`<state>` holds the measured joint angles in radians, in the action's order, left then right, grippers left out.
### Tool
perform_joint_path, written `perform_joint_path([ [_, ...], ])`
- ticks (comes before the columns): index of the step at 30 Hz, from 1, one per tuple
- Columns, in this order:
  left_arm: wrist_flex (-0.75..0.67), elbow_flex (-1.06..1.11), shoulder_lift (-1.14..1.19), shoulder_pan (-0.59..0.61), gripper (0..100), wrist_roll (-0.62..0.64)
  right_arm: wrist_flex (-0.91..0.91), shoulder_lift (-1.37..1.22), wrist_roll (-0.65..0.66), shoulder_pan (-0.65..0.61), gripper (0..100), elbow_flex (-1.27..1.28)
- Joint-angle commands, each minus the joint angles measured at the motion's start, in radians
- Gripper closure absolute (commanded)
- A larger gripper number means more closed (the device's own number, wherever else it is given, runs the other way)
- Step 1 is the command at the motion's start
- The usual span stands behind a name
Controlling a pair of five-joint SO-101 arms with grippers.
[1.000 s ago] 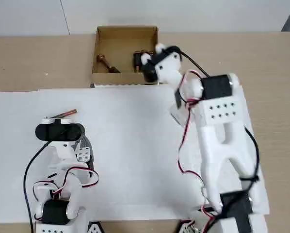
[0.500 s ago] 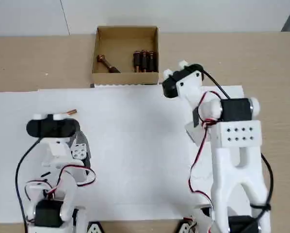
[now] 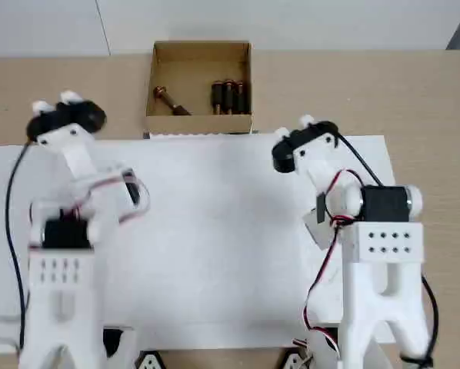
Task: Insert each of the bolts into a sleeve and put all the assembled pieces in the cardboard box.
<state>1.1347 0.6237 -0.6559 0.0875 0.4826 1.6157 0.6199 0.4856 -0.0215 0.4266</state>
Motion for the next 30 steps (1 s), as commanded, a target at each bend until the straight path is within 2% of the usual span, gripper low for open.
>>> perform_joint_path([
  [1, 0.008, -0.143, 0.18, 0.083, 99, 0.106, -0.025, 0.059, -0.005, 0.058, 99.3, 0.026],
  [8, 0.071, -0.318, 0.396, 0.17, 99, 0.404, -0.05, 0.119, -0.003, 0.113, 99.3, 0.12],
  [11, 0.089, -0.363, 0.451, 0.186, 99, 0.483, -0.051, 0.127, -0.003, 0.107, 99.3, 0.135],
  [21, 0.057, -0.387, 0.585, 0.192, 99, 0.661, -0.059, 0.122, -0.009, 0.111, 99.3, 0.137],
  [30, -0.003, -0.387, 0.683, 0.193, 99, 0.7, -0.059, 0.12, -0.011, 0.111, 99.3, 0.138],
])
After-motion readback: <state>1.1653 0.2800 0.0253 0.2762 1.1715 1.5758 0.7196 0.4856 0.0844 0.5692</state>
